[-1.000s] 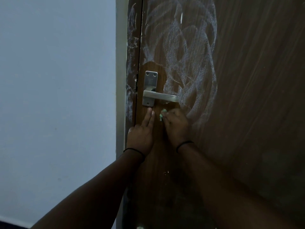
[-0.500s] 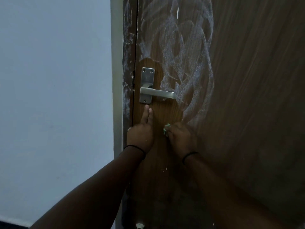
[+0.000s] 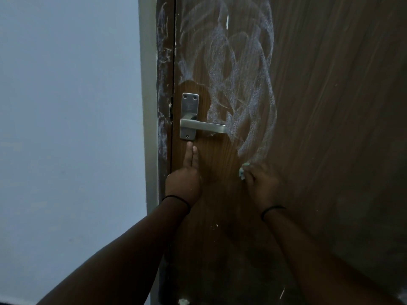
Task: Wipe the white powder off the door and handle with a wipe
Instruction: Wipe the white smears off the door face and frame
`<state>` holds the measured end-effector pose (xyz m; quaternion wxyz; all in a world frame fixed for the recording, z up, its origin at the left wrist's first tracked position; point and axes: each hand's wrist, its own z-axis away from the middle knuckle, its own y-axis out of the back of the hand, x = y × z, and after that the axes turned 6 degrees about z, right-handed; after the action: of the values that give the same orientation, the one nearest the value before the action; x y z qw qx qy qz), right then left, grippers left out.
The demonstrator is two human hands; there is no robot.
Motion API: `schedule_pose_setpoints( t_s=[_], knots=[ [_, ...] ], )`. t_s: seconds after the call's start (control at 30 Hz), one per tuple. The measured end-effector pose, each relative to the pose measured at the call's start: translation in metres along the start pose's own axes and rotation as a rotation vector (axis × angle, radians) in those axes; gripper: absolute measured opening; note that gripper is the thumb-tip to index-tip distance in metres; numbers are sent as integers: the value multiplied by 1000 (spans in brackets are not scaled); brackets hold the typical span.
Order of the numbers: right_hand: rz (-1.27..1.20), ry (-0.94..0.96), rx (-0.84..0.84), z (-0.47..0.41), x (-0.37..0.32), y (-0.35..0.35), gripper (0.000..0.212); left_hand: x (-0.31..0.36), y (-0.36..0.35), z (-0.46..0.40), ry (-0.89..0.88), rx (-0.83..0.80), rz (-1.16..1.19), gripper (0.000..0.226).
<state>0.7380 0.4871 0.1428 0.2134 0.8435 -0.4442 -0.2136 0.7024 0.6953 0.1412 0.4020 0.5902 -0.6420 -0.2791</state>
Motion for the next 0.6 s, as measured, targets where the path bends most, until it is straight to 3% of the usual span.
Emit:
schedule_pose_setpoints(
  t_s=[0.13, 0.27, 0.33, 0.47, 0.53, 0.6],
  knots=[
    [3, -44, 1, -41, -8, 5, 14, 14, -5, 2, 31, 44, 33, 72],
    [73, 119, -202, -14, -19, -8, 16, 26, -14, 9, -81, 59, -6, 74],
    [26, 61, -154, 1, -2, 0, 11, 25, -18, 13, -123, 19, -20, 75],
    [-40, -127, 112, -18, 14, 12, 10, 23, -22, 12, -108, -9, -24, 75],
    [-58, -118, 121, -38, 2, 7, 7, 26, -25, 12, -97, -22, -13, 75],
    [-57, -13, 14, -41, -16, -3, 10, 28, -25, 11, -91, -32, -15, 73]
  ],
)
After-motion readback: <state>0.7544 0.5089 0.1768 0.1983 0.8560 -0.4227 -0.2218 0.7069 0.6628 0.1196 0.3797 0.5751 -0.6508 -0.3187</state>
